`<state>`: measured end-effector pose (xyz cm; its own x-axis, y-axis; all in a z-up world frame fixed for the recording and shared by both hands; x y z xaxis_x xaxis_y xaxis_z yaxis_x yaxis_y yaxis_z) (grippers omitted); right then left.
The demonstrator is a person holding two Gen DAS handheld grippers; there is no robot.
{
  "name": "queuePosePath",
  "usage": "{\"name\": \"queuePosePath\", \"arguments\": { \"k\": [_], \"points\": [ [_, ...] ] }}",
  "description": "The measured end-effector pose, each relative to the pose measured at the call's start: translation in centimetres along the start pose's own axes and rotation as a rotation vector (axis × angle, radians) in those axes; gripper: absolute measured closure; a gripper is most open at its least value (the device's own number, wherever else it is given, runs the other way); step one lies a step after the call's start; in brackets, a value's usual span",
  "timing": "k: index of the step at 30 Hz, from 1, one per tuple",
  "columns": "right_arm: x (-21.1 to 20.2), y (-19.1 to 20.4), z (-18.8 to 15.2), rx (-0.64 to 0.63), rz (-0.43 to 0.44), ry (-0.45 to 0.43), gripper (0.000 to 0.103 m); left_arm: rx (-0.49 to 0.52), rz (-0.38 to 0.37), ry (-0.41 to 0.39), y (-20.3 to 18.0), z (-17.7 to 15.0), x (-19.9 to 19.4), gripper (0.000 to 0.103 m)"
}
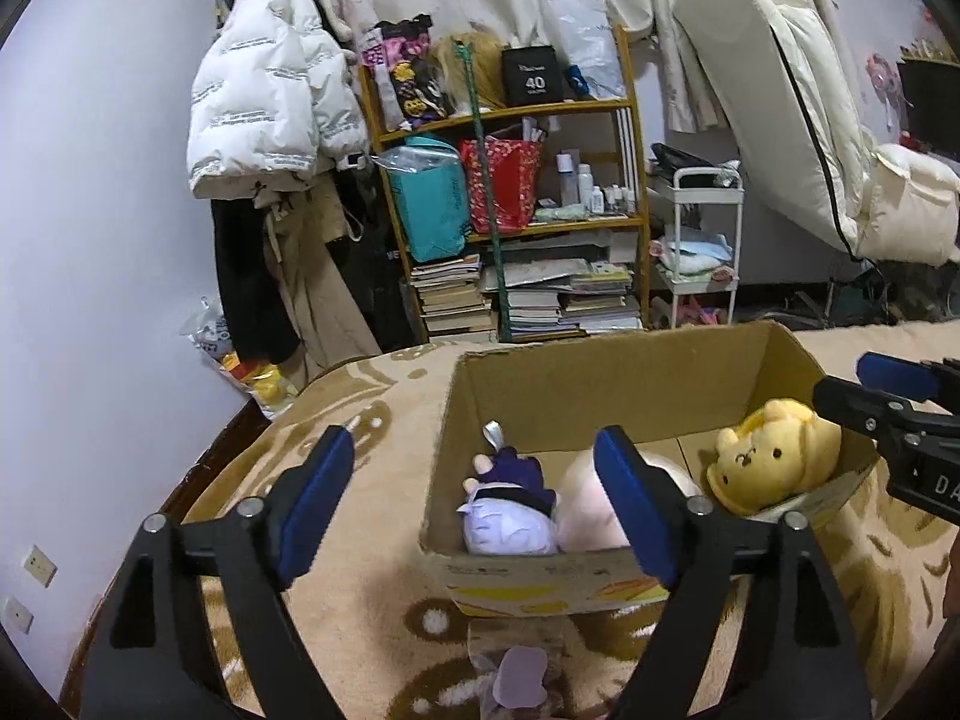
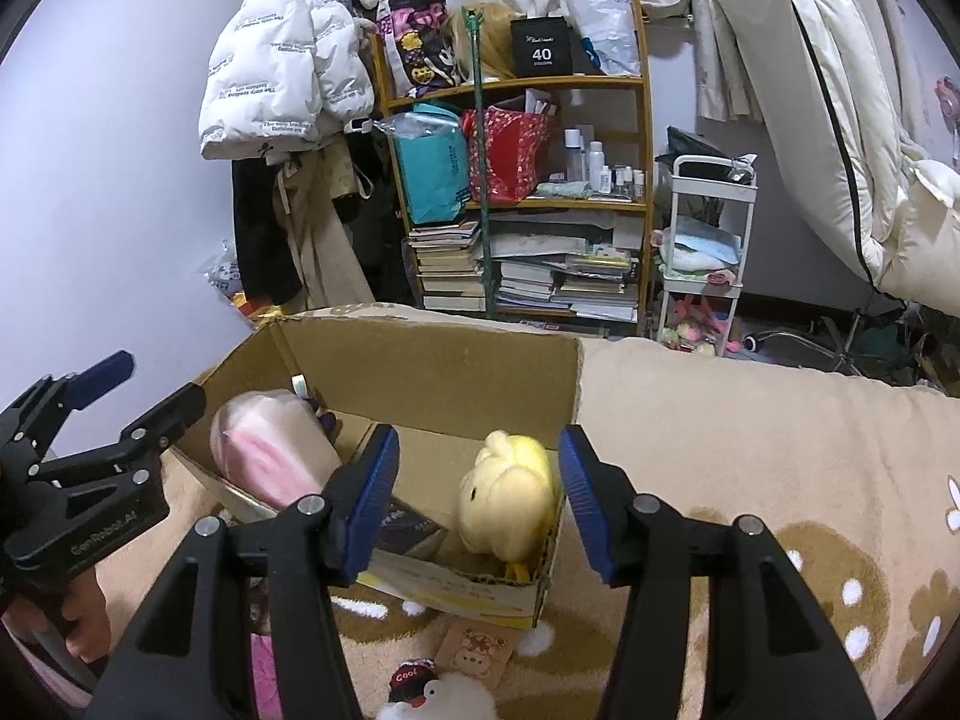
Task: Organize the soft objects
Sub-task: 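Open the left tool to drop the roll in the box while the right tool releases the tissue pack, then withdraw both open tools from the box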
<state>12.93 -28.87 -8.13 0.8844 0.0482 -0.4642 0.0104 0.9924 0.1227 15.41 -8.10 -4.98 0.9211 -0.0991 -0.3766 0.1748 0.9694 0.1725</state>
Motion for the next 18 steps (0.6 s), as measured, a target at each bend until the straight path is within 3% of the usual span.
{"name": "queuePosePath", "arguments": {
  "k": [11,18],
  "points": [
    [-3.1,-0.1,0.7,0.024,-0.055,-0.090,0.000,0.002,0.023,0.024,1.8,-0.2,-1.8,0.013],
    [-5.0,-0.3,0.6,0.045,-0.074,-0.096,0.000,-0.001,0.040,0.049,2.6,-0.5,-3.7,0.009]
  ]
}}
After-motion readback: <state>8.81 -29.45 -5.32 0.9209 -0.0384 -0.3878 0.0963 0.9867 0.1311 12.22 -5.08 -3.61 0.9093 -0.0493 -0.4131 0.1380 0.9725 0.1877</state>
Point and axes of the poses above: each gripper's, at about its wrist camera, not at the fingertips, and x roughly the way its jaws point, y to its left, z to its top, the point moved 1 cm from there along x, roughly the way its jaws point, and after that the axes turned 7 degrees about -y, right-handed, at the moved point
